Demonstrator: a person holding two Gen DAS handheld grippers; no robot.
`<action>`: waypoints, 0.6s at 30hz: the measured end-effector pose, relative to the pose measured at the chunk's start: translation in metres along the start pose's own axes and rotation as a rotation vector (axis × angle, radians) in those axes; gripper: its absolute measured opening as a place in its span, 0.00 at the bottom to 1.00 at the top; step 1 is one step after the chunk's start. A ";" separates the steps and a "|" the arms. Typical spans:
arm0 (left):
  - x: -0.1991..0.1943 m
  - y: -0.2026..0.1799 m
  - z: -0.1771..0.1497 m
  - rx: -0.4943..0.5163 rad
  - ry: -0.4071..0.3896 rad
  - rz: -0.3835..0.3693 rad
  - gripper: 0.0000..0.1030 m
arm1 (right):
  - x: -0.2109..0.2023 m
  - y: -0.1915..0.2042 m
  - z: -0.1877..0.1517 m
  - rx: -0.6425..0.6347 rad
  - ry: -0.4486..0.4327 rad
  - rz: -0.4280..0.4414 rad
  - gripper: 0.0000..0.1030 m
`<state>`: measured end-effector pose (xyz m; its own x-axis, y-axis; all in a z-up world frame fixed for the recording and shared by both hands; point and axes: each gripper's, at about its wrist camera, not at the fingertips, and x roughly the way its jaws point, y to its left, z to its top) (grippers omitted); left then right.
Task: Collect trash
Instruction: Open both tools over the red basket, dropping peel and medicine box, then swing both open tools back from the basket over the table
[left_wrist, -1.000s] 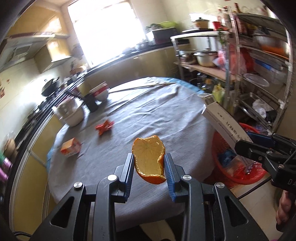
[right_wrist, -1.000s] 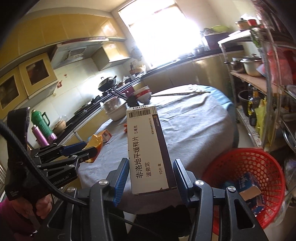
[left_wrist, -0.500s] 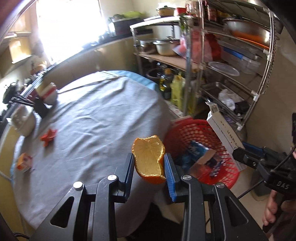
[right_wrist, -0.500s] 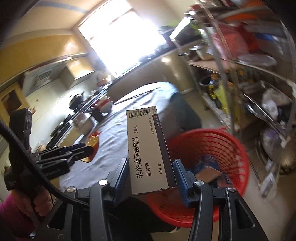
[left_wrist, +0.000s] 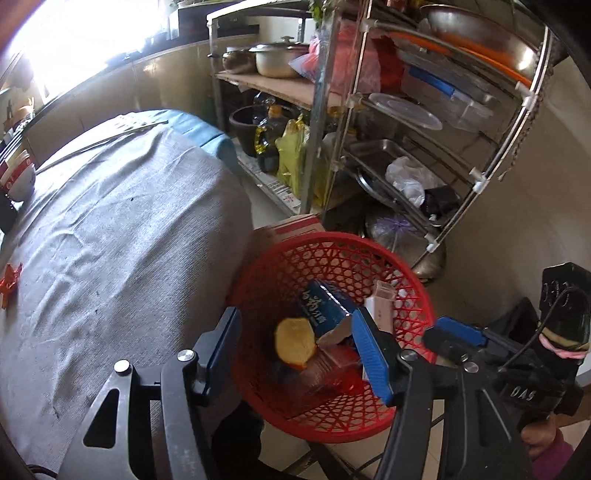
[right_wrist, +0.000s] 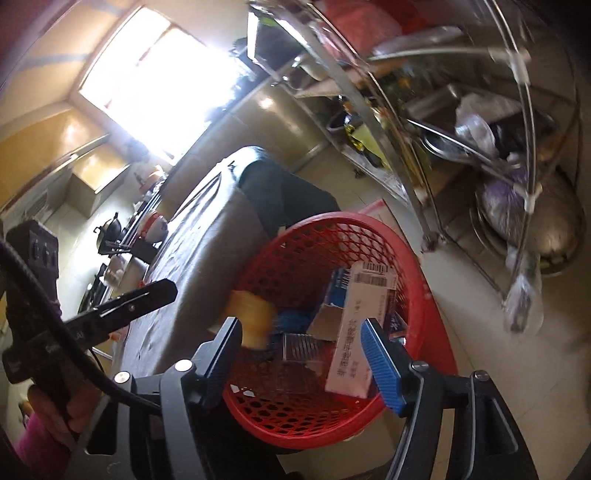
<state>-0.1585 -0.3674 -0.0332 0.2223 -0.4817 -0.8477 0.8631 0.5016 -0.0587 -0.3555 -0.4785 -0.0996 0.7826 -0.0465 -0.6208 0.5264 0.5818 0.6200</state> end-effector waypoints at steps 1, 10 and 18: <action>-0.001 0.003 -0.002 0.000 0.002 0.002 0.61 | -0.001 -0.002 0.001 0.007 -0.004 -0.003 0.68; -0.047 0.047 -0.021 -0.019 -0.050 0.291 0.61 | 0.002 0.040 0.011 -0.070 -0.015 0.000 0.68; -0.110 0.130 -0.059 -0.187 -0.126 0.447 0.64 | 0.028 0.135 0.002 -0.223 0.045 0.057 0.68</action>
<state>-0.0973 -0.2070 0.0212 0.6150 -0.2676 -0.7418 0.5771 0.7937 0.1921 -0.2621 -0.4026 -0.0321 0.7905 0.0248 -0.6119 0.3915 0.7479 0.5360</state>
